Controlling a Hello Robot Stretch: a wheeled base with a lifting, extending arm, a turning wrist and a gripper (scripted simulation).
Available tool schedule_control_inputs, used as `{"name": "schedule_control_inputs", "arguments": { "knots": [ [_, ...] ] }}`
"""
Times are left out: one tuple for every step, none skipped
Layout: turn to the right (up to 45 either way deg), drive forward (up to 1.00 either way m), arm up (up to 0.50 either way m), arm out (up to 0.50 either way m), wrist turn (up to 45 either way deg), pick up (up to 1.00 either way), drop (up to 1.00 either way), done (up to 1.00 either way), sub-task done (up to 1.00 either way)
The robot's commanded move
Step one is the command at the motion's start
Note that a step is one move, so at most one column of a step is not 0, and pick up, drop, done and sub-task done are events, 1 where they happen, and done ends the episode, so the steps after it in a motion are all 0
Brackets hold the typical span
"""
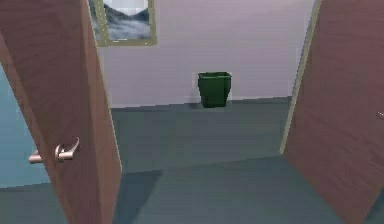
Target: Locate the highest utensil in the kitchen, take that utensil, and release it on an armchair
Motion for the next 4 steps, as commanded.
{"name": "schedule_control_inputs", "arguments": {
  "knots": [
    [-6.0,0.00,0.00,0.00,0.0,0.00,0.00,0.00,0.00],
    [0.0,0.60,0.00,0.00,0.0,0.00,0.00,0.00,0.00],
    [-6.0,0.00,0.00,0.00,0.0,0.00,0.00,0.00,0.00],
    [0.0,0.05,0.00,0.00,0.0,0.00,0.00,0.00,0.00]
  ]
}}
